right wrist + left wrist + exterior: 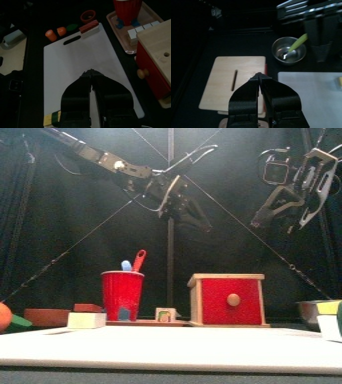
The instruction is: Close drawer
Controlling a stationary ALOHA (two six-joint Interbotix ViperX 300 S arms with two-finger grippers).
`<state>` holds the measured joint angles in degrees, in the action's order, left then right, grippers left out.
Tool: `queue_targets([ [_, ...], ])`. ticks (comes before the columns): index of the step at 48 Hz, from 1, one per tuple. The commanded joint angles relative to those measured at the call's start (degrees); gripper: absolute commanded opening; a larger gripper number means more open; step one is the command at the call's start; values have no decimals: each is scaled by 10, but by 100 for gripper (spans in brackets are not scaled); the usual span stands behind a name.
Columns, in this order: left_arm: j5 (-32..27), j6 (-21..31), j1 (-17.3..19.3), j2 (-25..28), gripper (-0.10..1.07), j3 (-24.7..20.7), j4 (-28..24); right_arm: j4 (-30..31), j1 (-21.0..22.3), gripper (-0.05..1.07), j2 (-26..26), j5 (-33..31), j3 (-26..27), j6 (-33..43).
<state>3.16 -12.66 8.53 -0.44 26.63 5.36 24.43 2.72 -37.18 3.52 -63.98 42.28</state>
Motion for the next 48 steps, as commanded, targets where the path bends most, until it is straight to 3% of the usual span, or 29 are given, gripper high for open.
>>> queue_targets([
  [1,40,-1,-30,-40,45,48,22,4,2,18,-2,6,10,-2],
  [13,113,-1,-98,-111,45,167,54,8,2,18,-1,7,10,-1],
  [21,128,-2,-115,-145,45,214,102,8,3,18,1,8,11,0],
  [48,149,-4,-119,-147,45,238,96,-1,3,18,23,8,8,2],
])
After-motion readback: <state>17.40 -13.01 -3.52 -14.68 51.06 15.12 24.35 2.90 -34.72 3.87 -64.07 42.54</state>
